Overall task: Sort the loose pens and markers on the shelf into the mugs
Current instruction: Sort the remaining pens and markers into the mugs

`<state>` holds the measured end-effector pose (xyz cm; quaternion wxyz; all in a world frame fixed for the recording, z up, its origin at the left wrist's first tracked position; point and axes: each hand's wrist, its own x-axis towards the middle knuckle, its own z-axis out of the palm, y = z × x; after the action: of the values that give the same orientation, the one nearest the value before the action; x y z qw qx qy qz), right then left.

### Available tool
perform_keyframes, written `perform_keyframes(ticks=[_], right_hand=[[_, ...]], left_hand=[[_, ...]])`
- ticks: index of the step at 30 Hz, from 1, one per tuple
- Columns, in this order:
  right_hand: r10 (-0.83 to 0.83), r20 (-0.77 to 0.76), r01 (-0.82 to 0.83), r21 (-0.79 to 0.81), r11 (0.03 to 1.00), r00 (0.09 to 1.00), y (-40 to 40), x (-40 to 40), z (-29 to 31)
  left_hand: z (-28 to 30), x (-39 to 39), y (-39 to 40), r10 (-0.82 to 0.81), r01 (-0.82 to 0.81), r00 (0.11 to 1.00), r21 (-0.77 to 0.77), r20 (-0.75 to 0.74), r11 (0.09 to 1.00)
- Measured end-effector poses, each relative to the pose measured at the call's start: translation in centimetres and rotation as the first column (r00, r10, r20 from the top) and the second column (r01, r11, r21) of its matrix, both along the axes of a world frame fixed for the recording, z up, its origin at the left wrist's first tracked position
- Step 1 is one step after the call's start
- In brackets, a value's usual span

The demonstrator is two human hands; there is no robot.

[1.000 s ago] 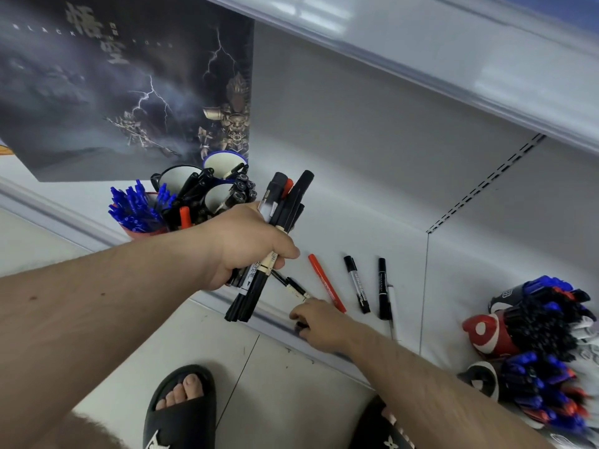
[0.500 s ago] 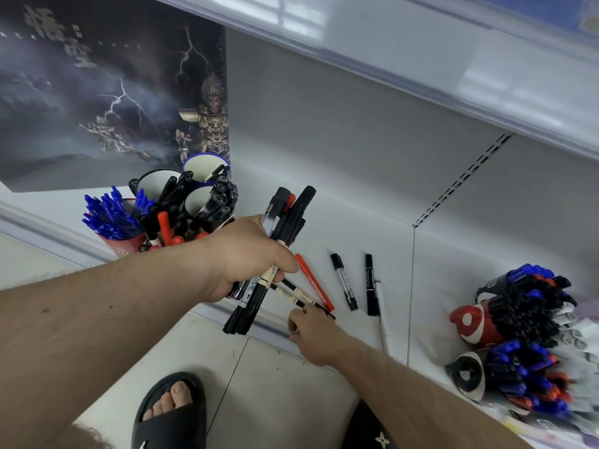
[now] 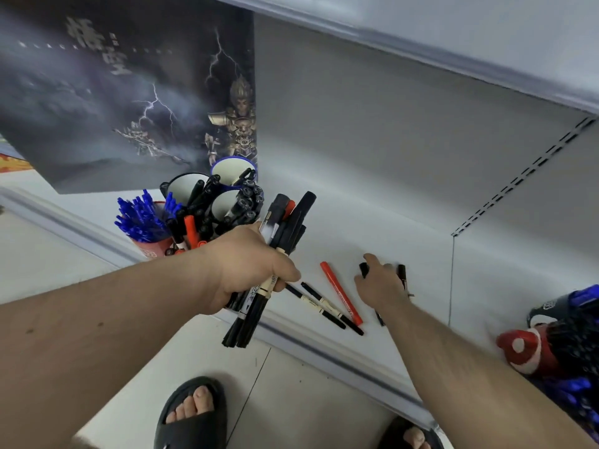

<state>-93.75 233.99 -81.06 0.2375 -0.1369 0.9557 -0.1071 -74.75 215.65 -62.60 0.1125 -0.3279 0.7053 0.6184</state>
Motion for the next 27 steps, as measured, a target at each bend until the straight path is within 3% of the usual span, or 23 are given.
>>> perform_keyframes(ticks=[3, 4, 6, 7, 8, 10, 13, 18, 22, 27], right_hand=[[0.096, -0.040, -0.094, 0.041, 0.995, 0.995, -0.1, -0.1, -0.3], [0.091, -0.047, -0.091, 0.000, 0.996, 0.995, -0.3, -0.1, 0.2], [-0.037, 0.031, 0.043, -0.228, 0.973, 0.999, -1.4, 0.3, 2.7], [-0.130, 0.157, 0.184, -0.404, 0.896, 0.979, -2.3, 1.0, 4.6], [-0.187, 0.329, 0.350, -0.557, 0.753, 0.926, -3.1, 1.9, 6.6], [-0.130, 0.611, 0.594, -0.660, 0.460, 0.781, -4.3, 4.5, 10.5], [-0.005, 0.722, 0.684, -0.653, 0.326, 0.692, -5.7, 8.6, 14.5], [0.024, 0.743, 0.731, -0.663, 0.159, 0.669, -8.0, 12.1, 17.7], [0.010, 0.804, 0.802, -0.593, 0.074, 0.594, -8.9, 13.0, 19.9], [0.033, 0.839, 0.840, -0.543, -0.013, 0.543, -9.6, 12.8, 21.8]], left_hand=[[-0.4, 0.5, -0.9, 0.035, -0.035, 0.999, -0.007, 0.014, 0.999], [-0.5, 0.6, -1.3, 0.039, -0.039, 0.999, -0.006, 0.019, 0.999], [-0.7, 1.0, -1.7, 0.037, -0.037, 0.999, -0.010, 0.019, 0.999], [-0.7, 1.2, -1.8, 0.044, -0.044, 0.999, -0.012, 0.017, 0.999], [-0.7, 1.3, -1.8, 0.059, -0.058, 0.998, -0.012, 0.011, 0.998], [-0.5, 1.4, -1.9, 0.097, -0.097, 0.995, -0.005, -0.011, 0.995], [0.5, 1.4, -1.6, 0.107, -0.105, 0.988, 0.022, -0.112, 0.994], [2.2, 2.3, -0.5, 0.021, -0.011, 0.973, 0.044, -0.229, 0.999], [2.9, 3.0, -1.6, 0.036, -0.026, 0.961, 0.039, -0.273, 0.999], [4.1, 3.7, -3.3, -0.100, 0.119, 0.960, 0.059, -0.261, 0.991]])
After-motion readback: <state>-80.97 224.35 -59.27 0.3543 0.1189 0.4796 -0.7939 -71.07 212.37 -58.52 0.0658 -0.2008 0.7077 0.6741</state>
